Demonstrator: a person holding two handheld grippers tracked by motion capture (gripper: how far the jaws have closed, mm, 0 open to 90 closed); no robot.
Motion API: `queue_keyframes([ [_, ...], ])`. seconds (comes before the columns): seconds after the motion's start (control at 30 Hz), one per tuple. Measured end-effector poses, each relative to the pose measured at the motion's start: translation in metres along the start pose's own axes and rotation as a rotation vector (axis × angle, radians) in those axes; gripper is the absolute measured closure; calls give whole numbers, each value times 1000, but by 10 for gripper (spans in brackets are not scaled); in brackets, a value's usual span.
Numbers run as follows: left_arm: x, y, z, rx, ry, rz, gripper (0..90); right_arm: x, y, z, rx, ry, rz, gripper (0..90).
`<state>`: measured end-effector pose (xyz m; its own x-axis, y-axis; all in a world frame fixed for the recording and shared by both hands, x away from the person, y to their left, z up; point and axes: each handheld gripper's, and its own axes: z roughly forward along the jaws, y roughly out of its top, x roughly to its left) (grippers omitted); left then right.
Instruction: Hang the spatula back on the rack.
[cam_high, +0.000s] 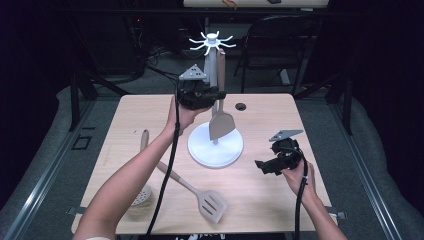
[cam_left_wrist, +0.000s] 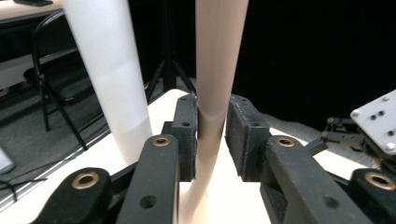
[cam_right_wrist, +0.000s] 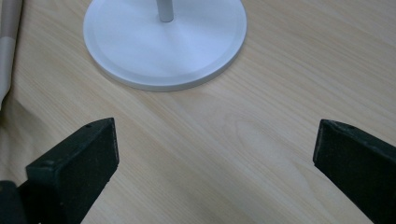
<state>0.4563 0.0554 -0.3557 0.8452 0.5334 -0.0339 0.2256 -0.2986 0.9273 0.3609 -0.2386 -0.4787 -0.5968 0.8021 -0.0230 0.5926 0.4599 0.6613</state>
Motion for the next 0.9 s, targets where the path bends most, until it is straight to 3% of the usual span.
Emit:
queue_keyframes([
  [0.27, -4, -1, -1, 17, 27, -17, 616, -1, 0, -1, 5, -5, -8, 0],
  [0.37, -5, -2, -4, 27, 44, -20, 490, -1, 0, -2, 13, -7, -18, 0],
  [0.47, -8, -5, -7, 33, 57, -18, 427, 0, 0, 0, 6, 3, -10, 0],
  [0.9, -13, -29, -37, 70, 62, 5, 241, 3, 2, 3, 22, 25, -25, 0],
])
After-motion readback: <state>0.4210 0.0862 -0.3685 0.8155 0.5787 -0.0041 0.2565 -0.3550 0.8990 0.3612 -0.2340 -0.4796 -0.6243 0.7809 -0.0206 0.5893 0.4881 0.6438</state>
